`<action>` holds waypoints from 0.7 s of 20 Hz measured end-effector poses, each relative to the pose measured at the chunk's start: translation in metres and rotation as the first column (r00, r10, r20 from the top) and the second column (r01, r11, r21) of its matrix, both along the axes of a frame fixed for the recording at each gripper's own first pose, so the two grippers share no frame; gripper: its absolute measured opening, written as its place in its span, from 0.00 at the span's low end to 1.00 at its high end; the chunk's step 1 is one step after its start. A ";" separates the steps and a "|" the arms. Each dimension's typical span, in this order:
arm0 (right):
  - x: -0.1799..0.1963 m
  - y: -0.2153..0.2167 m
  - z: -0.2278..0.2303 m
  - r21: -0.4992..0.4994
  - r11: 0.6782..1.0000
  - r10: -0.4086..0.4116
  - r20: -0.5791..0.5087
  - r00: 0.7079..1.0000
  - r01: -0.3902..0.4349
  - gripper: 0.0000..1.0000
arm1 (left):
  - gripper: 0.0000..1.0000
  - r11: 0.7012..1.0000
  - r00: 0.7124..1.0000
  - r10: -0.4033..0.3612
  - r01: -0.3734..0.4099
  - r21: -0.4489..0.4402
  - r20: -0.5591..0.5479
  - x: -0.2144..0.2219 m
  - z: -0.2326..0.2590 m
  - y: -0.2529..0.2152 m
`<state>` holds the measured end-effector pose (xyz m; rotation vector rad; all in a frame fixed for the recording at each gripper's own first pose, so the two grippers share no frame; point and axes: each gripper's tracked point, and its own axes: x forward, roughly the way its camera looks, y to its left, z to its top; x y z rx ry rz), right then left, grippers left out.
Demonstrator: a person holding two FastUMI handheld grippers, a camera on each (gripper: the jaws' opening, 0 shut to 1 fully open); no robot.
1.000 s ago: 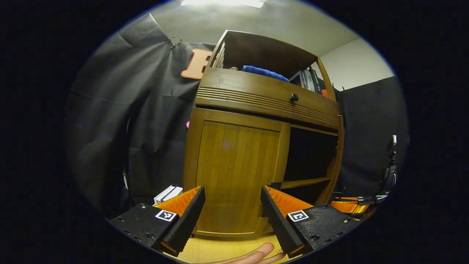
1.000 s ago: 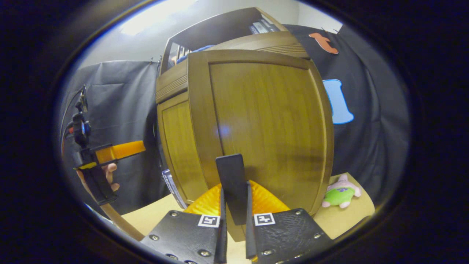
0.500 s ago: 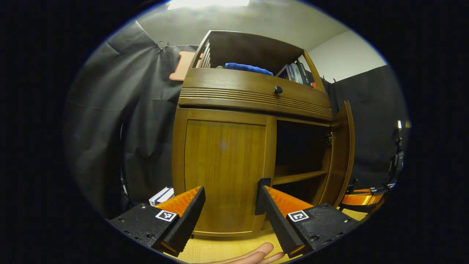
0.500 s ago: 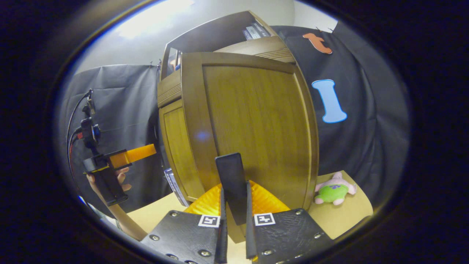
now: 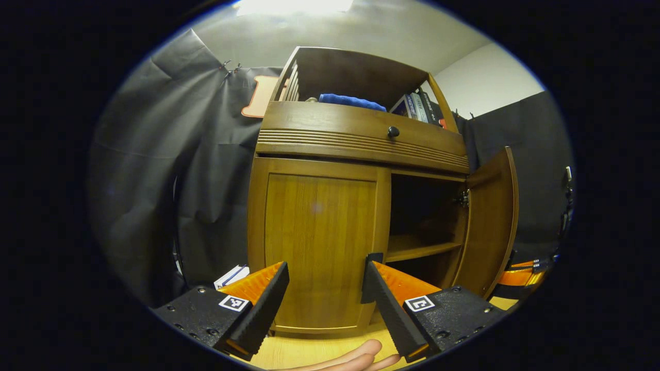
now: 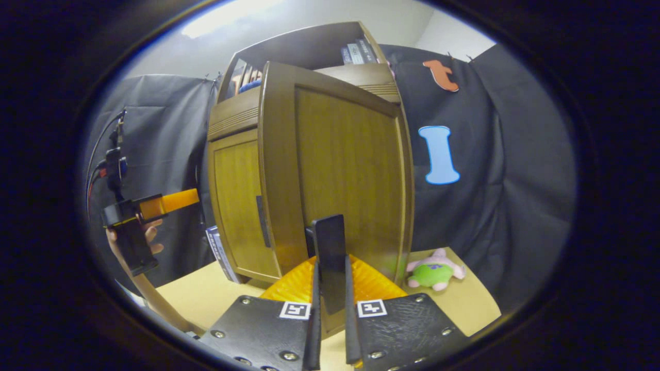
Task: Open the right door of the double-door shoe cabinet with the right hand, and open the left door with the left hand.
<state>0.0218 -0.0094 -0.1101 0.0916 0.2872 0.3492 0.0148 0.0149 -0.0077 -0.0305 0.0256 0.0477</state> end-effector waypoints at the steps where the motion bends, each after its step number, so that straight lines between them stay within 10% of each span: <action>1: -0.001 -0.003 0.000 -0.006 1.000 -0.009 0.002 1.000 0.009 0.19 | 0.89 1.000 1.000 0.000 0.000 0.000 0.001 -0.001 -0.001 0.001; 14: 0.002 -0.094 -0.008 -0.155 0.958 -0.235 0.055 0.970 0.241 0.18 | 0.89 1.000 0.999 0.028 -0.027 0.013 -0.036 0.013 -0.015 0.009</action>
